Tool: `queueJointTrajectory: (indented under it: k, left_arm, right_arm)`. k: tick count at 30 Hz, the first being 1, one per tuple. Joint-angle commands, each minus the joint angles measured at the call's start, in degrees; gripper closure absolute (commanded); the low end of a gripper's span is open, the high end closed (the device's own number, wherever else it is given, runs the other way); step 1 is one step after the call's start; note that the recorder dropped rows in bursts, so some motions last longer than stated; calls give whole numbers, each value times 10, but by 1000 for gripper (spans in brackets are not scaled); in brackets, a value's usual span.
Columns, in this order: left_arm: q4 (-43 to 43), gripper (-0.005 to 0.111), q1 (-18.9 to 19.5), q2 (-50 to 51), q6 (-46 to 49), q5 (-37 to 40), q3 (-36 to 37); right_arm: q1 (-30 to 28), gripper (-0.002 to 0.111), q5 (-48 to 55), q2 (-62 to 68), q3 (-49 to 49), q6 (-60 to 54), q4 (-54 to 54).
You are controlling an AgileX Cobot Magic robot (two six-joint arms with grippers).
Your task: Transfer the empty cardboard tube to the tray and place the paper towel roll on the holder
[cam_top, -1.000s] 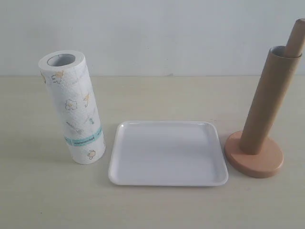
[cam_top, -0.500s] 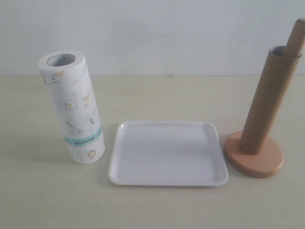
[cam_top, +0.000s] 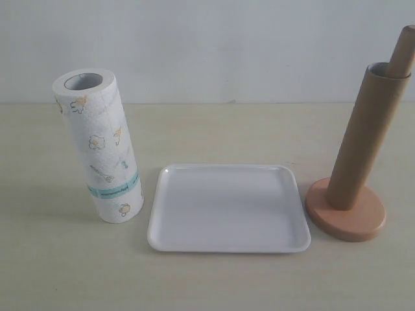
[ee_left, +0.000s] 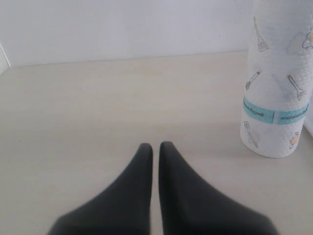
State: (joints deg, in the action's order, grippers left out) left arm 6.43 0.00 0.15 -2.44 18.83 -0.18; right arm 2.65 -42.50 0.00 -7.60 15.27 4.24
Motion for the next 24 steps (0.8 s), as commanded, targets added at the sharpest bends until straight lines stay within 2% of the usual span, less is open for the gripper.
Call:
queueJointTrajectory:
  k: [1, 2, 3, 4, 6, 12, 15, 18, 24]
  left_arm:
    - [-7, 103, 0, -2, -1, -8, 2]
    - [-7, 103, 0, -2, -1, -8, 2]
    - [-7, 103, 0, -2, -1, -8, 2]
    - [-7, 103, 0, -2, -1, -8, 2]
    - [-7, 103, 0, -2, -1, -8, 2]
    - [-7, 103, 0, -2, -1, -8, 2]
    - [-7, 103, 0, -2, -1, -8, 2]
    - [-7, 103, 0, -2, -1, -8, 2]
    - [-7, 103, 0, -2, -1, -8, 2]
  right_arm:
    - [-3, 109, 236, 61, -173, 11, -124]
    - [-3, 109, 349, 98, -225, 12, -125]
    - [-3, 109, 398, 112, -243, 12, -125]
    - [-3, 109, 501, 148, -273, 12, -124]
    - [-3, 109, 585, 194, -280, 12, -111]
    - [-3, 109, 641, 316, -277, -9, 52]
    - [-3, 109, 643, 377, -277, -72, 64]
    - [0, 109, 649, 439, -277, -80, 78]
    - [73, 109, 644, 518, -276, -127, 93]
